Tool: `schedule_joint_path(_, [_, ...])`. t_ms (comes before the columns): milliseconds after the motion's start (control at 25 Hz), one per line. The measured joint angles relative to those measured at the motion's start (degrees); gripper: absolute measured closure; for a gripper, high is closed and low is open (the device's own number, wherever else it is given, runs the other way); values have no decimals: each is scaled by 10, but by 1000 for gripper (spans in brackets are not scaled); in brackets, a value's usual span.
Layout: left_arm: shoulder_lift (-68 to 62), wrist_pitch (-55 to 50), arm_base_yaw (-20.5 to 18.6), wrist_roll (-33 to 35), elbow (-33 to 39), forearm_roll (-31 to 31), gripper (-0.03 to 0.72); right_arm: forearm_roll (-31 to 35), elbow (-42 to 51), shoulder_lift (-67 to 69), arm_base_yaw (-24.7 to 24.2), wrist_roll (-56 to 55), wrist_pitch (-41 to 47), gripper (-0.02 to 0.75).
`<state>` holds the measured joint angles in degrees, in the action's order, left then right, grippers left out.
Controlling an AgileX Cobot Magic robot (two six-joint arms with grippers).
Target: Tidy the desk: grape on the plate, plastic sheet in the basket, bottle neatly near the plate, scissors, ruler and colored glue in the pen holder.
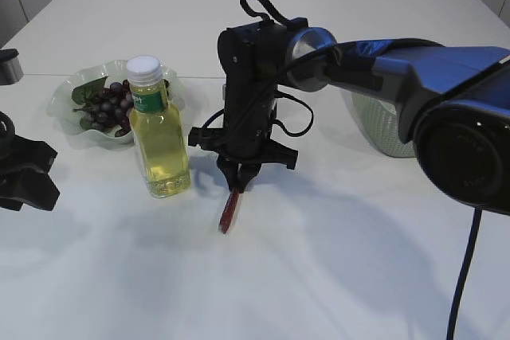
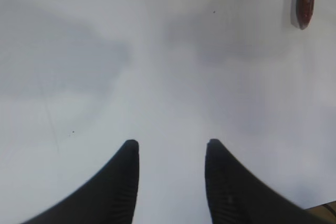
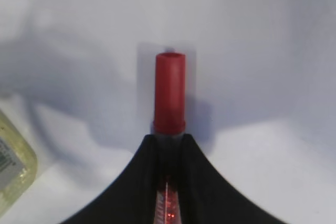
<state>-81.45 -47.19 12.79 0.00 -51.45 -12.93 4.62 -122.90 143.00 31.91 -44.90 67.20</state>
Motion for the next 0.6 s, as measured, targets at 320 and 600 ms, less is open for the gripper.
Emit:
schedule_joint_path(320, [0, 0, 0, 0, 0, 0, 380, 1, -1, -1, 0, 85, 21, 641])
schedule_joint_path(600, [0, 0, 0, 0, 0, 0, 380, 37, -1, -47, -19, 198, 25, 644])
